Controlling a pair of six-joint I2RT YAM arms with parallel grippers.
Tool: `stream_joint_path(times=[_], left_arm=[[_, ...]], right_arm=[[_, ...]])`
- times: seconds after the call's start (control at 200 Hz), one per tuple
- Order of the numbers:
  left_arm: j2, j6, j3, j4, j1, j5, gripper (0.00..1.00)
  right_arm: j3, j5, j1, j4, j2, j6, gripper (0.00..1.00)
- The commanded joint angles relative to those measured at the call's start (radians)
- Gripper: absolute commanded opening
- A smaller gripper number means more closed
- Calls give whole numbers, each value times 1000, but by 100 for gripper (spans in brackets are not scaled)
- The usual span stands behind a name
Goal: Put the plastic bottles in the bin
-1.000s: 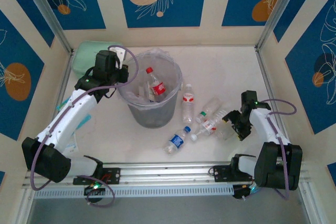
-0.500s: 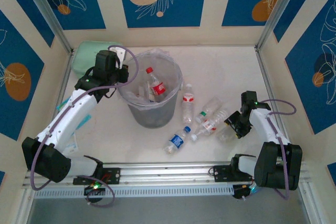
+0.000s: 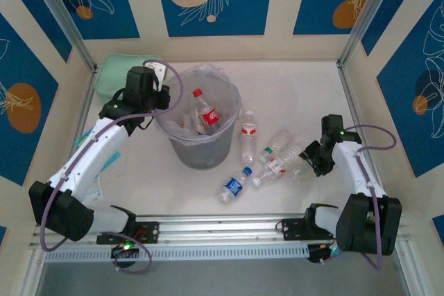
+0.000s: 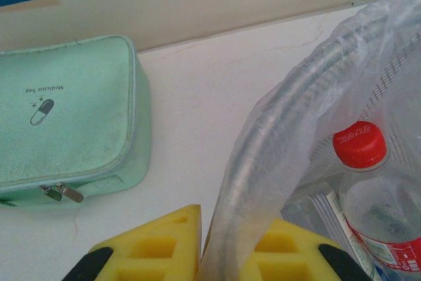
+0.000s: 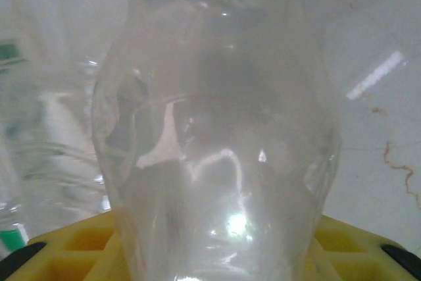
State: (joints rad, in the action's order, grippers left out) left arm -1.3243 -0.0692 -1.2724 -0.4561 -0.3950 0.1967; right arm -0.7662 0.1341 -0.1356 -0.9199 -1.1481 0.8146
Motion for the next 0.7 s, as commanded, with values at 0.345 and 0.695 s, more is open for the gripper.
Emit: stream_joint_path(times=[0.345,0.695], left_arm=[[-60,6,38,-78,-36,-2,0],[-52,9,37,-78,-40,1,0]], right_arm=[[-265,-223,-4,-45,51,-103,33],[-597,-350,130,-136,-55,-168,34]])
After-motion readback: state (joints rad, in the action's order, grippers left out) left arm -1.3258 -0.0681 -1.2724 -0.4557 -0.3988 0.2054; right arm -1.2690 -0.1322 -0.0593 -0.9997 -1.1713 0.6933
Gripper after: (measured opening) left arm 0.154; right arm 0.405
